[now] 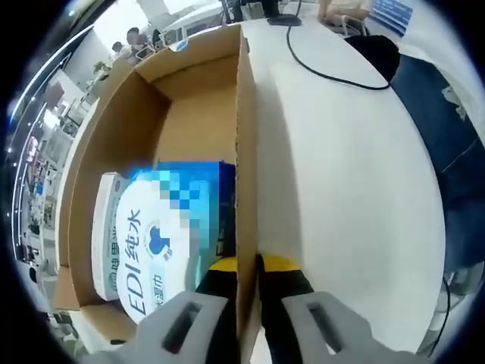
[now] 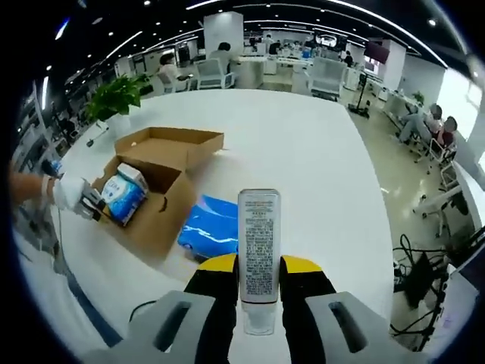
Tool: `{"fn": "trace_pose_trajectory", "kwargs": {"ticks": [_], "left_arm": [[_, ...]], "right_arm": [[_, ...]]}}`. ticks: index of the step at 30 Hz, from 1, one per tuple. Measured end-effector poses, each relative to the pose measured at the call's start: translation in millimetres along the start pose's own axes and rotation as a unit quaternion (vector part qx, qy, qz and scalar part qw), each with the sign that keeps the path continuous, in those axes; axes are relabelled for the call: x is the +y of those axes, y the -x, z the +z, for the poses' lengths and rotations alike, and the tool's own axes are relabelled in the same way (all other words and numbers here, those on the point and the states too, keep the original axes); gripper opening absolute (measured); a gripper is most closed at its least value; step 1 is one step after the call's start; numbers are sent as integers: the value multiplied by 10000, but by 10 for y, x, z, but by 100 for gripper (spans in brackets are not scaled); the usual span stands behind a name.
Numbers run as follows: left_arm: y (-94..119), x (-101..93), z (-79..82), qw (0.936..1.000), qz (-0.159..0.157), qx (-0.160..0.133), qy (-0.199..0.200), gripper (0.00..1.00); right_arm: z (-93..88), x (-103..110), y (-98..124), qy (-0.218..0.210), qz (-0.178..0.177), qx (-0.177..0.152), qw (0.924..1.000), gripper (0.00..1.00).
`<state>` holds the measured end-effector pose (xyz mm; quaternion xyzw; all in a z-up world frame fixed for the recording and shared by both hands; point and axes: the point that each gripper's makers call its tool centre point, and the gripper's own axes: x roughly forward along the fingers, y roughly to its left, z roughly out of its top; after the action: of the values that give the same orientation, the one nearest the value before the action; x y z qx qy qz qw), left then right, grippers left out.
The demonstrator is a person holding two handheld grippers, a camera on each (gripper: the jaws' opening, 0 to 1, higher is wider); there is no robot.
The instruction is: Operate the shoe box by opening the lid, removing the specified soft item, and placing it in the target area until the item is outside and the box remains undamaged.
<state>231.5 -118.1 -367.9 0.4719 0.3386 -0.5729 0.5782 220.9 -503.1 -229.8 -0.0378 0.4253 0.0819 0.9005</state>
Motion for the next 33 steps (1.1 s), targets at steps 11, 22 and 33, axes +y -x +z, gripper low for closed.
{"fn": "trace_pose_trajectory", "kwargs": {"ticks": [11,22,33], "left_arm": [[-2,0,-1,10000,-13,-21,-12,3],[6,2,2,10000,-12,-67,43,3],[2,5,-5,9999,-48,-97,63,3]], "right_arm": [[-347,-66,-211,-266,-95,325,9991,19],[-645,-203,-440,-450,-202,697,9963,19],[-837,-299,-637,-522,-259,994,9933,19]]}}
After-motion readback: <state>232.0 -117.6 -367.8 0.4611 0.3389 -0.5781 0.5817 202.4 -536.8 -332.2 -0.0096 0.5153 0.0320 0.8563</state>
